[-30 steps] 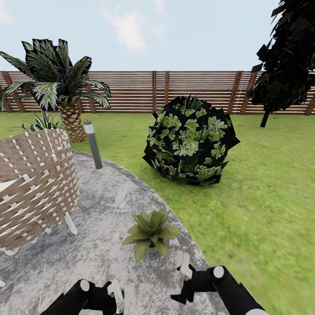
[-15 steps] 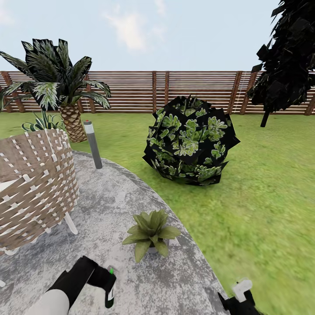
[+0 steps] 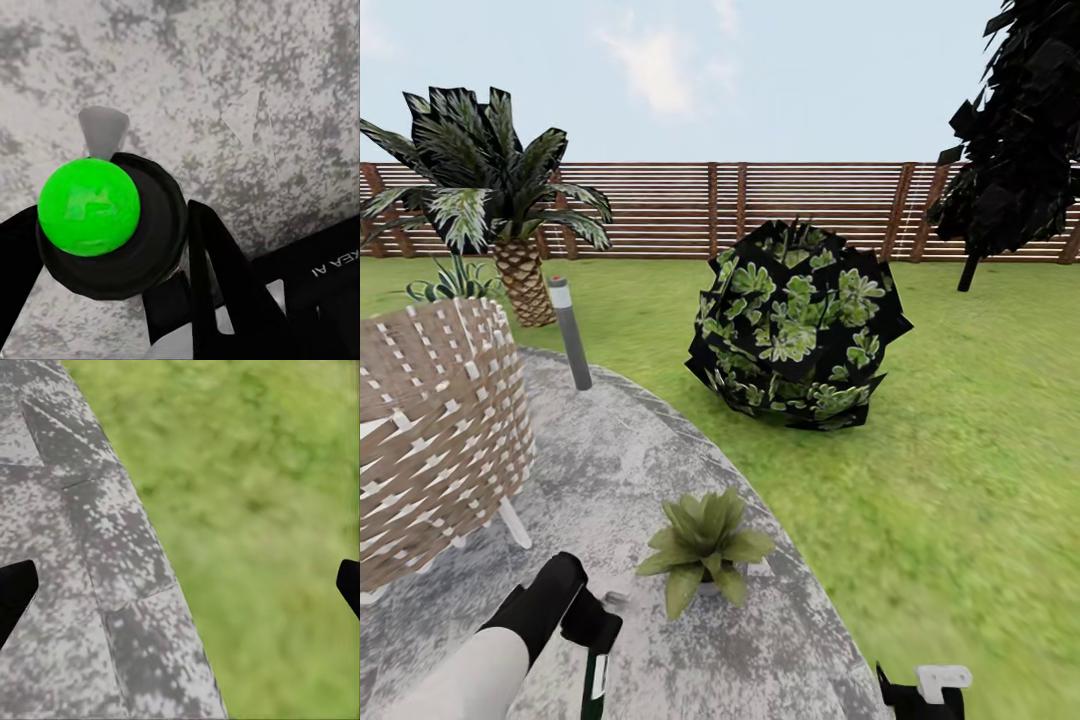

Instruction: Pick up the pesticide atomizer in the garden and spray insectifuge to fully cover both potted plants in the garden.

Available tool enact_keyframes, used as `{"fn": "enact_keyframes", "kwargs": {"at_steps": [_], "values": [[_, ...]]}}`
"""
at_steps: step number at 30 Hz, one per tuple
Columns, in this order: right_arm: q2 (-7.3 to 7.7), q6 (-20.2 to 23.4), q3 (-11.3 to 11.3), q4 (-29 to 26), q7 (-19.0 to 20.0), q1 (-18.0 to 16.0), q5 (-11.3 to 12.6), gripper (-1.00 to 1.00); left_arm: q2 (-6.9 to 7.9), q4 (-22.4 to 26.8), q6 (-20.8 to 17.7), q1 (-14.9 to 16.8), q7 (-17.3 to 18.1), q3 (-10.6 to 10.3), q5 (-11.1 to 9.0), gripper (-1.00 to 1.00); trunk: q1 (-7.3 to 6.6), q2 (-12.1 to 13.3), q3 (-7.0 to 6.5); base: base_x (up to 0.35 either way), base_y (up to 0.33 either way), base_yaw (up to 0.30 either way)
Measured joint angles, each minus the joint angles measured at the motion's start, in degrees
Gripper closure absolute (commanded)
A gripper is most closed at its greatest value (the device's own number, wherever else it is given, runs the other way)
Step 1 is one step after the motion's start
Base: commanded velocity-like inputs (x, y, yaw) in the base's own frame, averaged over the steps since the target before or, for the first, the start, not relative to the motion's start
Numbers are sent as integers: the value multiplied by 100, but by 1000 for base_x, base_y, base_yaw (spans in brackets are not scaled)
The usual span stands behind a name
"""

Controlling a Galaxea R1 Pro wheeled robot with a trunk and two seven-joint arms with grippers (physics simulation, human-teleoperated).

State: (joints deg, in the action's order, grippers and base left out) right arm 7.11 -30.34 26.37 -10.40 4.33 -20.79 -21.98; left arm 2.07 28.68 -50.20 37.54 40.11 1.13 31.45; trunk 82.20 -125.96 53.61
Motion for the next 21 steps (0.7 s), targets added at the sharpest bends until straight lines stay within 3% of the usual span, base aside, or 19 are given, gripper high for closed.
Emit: {"fn": "enact_keyframes", "kwargs": {"at_steps": [4, 6, 17, 19, 21], "values": [[1, 0, -4, 1, -3, 0, 30, -100, -8, -4, -28, 1, 2, -494, -11, 100, 0, 0, 0, 334, 62, 0], [1, -3, -5, 1, -3, 0, 33, -100, -7, -4, -33, 0, 0, -590, -21, 100, 0, 0, 0, 292, 83, 0], [1, -5, -5, 9, -3, 0, 34, -100, 171, -120, 30, -99, 39, -733, 6, 100, 3, 0, 0, 29, 8, 0], [1, -5, -5, 9, 3, 0, 34, -100, 245, -121, 42, -106, 389, -925, -12, 100, 3, 0, 0, 0, 0, 0], [1, -5, -5, 9, 10, 0, 33, -100, 363, -116, 94, -100, 837, -1258, 12, 100, 3, 0, 0, 0, 0, 0]]}}
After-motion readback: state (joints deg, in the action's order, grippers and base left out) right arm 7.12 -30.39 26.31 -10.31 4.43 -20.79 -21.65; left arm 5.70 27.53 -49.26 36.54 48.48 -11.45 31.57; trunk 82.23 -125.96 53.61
